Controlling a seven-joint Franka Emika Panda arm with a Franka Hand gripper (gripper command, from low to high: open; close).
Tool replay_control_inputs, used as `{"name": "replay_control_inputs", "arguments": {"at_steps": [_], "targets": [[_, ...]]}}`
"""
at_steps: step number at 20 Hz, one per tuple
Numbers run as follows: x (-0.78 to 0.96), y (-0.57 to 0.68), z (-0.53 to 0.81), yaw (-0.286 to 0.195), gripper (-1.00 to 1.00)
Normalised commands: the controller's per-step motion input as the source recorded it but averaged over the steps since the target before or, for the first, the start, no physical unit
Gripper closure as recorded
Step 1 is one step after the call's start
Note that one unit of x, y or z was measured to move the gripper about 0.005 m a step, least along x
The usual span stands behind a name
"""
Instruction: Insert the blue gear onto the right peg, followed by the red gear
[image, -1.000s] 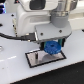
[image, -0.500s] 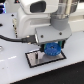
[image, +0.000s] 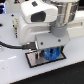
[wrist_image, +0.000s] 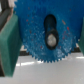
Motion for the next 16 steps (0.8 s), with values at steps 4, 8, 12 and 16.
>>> {"name": "replay_control_inputs", "arguments": {"at_steps": [4,8,12,16], "targets": [[0.0,0.12,0.17,0.0,-1.0],[-0.04,0.14,0.43,0.0,-1.0],[-0.27,0.14,0.51,0.0,-1.0],[-0.43,0.21,0.32,0.0,-1.0]]}}
